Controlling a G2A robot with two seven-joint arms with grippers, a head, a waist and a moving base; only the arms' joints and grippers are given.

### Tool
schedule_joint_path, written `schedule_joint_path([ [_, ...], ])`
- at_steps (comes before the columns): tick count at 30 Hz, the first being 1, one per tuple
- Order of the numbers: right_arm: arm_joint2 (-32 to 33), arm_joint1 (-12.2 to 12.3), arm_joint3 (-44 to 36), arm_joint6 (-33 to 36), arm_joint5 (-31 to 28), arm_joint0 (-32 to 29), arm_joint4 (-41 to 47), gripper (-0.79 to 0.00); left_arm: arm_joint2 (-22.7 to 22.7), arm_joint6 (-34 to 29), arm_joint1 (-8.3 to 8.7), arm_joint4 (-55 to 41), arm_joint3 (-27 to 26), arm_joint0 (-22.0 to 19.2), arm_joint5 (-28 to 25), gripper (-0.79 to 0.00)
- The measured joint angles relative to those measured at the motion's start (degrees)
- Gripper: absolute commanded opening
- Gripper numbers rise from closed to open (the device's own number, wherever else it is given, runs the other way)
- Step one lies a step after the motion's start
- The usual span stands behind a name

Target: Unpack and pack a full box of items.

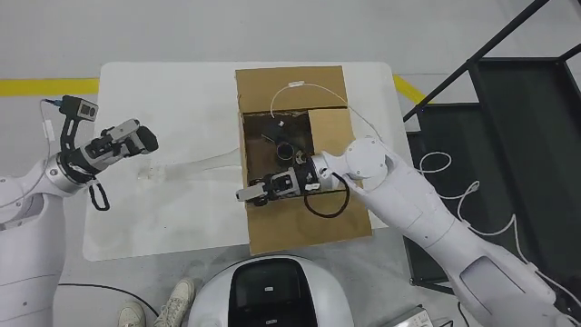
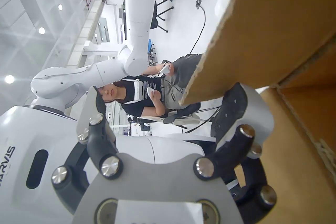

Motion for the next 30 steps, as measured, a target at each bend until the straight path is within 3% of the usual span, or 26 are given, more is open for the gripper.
schedule_joint_path([
  [7,-6.88,-4.07,8.78,-1.82,-1.11,5.99,2.63,0.0,0.58,2.75,0.14,-4.26,-1.88,-0.71,5.03,0.0],
  [16,-10.78,-6.77,13.17,-3.16,-1.06,7.88,0.12,0.0,7.54,9.35,-0.1,0.41,-5.32,-4.89,12.74,0.0],
  [22,-8.52,-5.98,11.42,-2.71,-1.22,5.95,-1.17,0.0,15.5,17.22,-0.6,10.7,-3.01,-8.75,19.66,0.0],
  [30,3.85,-0.89,4.2,-0.33,-3.89,-3.59,-1.43,0.0,20.04,22.87,-0.72,19.48,-1.11,-10.02,22.57,0.0],
])
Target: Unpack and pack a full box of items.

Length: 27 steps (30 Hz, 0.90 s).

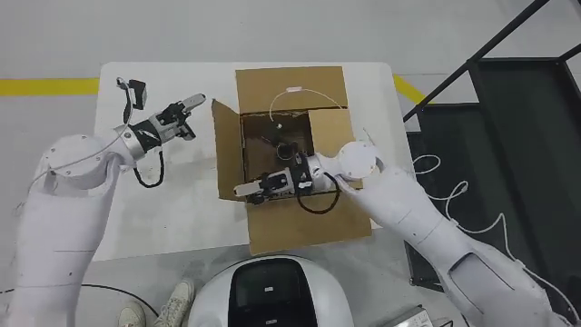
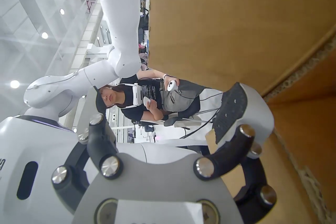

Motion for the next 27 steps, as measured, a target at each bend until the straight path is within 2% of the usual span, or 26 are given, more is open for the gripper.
schedule_joint_path([
  [3,6.6,2.23,-3.54,1.52,-0.32,-5.16,0.53,0.0,0.5,1.41,0.07,2.11,-0.14,0.35,0.08,0.0],
  [7,11.83,3.71,-6.3,2.15,1.58,-9.08,0.26,0.0,-0.73,4.22,-0.01,-0.49,-1.33,1.23,-1.05,0.0],
  [13,14.82,4.29,-7.21,1.44,1.71,-10.66,1.69,0.0,-6.0,5.67,0.55,-5.34,-9.42,5.79,-3.92,0.0],
  [17,19.23,5.15,-7.59,1.24,0.23,-12.97,3.19,0.0,-7.84,3.34,1.0,-6.34,-17.23,9.06,-2.96,0.0],
  [19,21.95,5.61,-7.74,0.81,-0.56,-14.43,4.41,0.0,-6.91,2.11,1.07,-5.54,-19.69,9.29,-1.68,0.0],
  [22,26.76,6.39,-8.18,0.83,-1.61,-17.29,7.05,0.0,-3.19,2.88,0.83,-2.75,-21.39,8.05,0.85,0.0],
  [27,34.14,7.41,-8.52,0.31,-3.15,-22.35,10.46,0.0,4.98,6.02,-0.36,-2.1,-17.86,3.96,5.11,0.0],
])
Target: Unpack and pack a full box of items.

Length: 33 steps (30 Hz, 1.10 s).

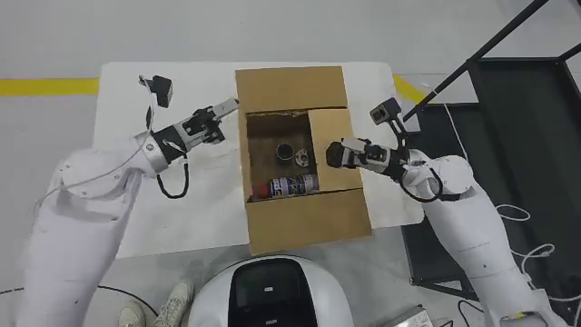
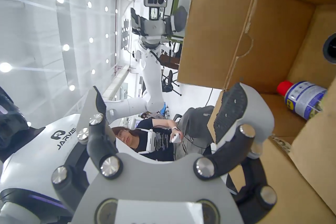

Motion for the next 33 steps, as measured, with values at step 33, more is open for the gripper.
schedule_joint_path([
  [33,-18.93,-3.16,10.9,3.52,9.34,13.57,-7.89,0.0,-22.34,-4.08,3.1,-4.11,-6.2,14.69,-5.84,0.0],
])
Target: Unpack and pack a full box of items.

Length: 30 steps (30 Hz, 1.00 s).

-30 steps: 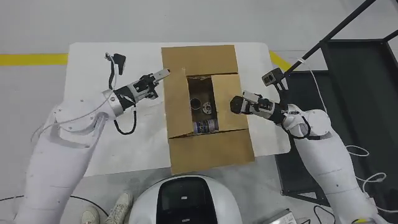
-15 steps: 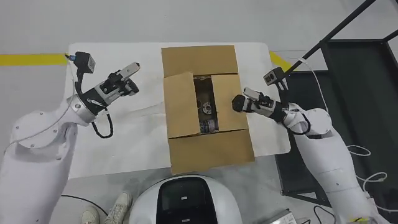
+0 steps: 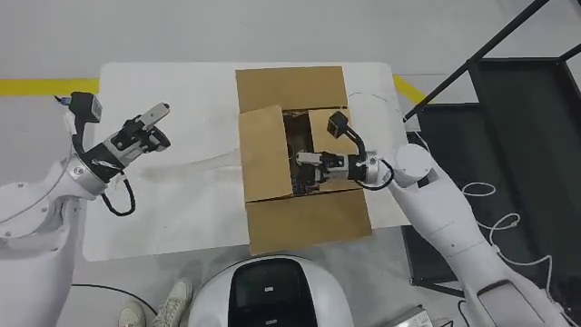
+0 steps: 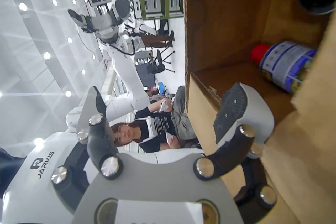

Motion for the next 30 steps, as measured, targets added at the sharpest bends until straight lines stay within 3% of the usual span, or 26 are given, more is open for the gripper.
schedule_joint_path([
  [13,-15.77,-5.42,-1.64,-2.05,-3.99,9.83,1.81,0.0,-4.33,-0.72,0.54,-5.3,0.33,-0.38,0.15,0.0],
  [18,-21.49,-7.97,1.11,-2.63,-4.33,13.83,2.0,0.0,-4.37,-1.74,0.64,-7.61,0.73,-0.46,-0.27,0.0],
  [30,-27.54,-12.27,12.34,-0.93,-4.2,19.02,5.11,0.0,8.14,-3.52,0.24,-4.16,9.19,-7.97,2.78,0.0],
])
